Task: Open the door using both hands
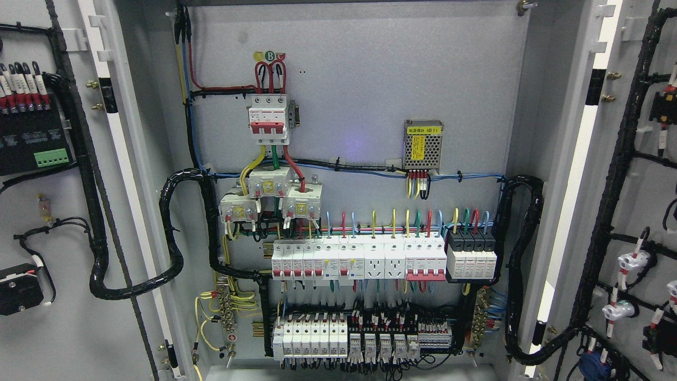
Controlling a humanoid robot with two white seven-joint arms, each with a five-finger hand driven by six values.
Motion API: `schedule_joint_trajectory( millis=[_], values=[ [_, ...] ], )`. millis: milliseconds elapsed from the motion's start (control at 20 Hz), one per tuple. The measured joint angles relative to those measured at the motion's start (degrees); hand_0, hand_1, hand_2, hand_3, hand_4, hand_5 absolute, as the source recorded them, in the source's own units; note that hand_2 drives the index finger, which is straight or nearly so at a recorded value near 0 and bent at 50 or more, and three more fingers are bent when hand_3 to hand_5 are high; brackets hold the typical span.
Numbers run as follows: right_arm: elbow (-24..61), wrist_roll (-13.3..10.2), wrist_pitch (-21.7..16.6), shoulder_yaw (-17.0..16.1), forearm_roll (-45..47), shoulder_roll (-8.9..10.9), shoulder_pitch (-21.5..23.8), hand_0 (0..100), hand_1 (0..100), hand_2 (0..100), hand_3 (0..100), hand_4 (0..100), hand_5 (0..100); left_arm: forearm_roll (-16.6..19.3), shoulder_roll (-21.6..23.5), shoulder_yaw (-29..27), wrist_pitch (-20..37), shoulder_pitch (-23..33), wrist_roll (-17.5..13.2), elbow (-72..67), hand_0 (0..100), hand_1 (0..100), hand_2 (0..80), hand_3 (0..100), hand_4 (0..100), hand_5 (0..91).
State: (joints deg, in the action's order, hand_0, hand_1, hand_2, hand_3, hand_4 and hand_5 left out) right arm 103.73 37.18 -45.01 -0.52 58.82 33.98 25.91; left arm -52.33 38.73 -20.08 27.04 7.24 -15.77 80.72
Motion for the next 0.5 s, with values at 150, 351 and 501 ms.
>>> schedule_joint_trajectory(
  millis=[150,351,501],
  values=[
    [0.08,0.0,0.0,0.12,-0.12,-0.03,0.01,0,0,0,0,0,0,-0.06,0.01,0.03,0.5,0.39,0.0,0.6,0,0,0.0,0,3,0.0],
    [0.15,0.01,0.0,0.58,-1.0,-0.12,0.06,0,0,0,0,0,0,-0.17,0.01,0.11,1.54,1.25,0.0,1.88,0,0,0.0,0,3,0.0],
    [0.2,0.01,0.0,1.39,-1.95,-0.31,0.11,0,0,0,0,0,0,-0.31,-0.01,0.27,3.07,2.1,0.0,3.22,0,0,0.0,0,3,0.0]
  ],
)
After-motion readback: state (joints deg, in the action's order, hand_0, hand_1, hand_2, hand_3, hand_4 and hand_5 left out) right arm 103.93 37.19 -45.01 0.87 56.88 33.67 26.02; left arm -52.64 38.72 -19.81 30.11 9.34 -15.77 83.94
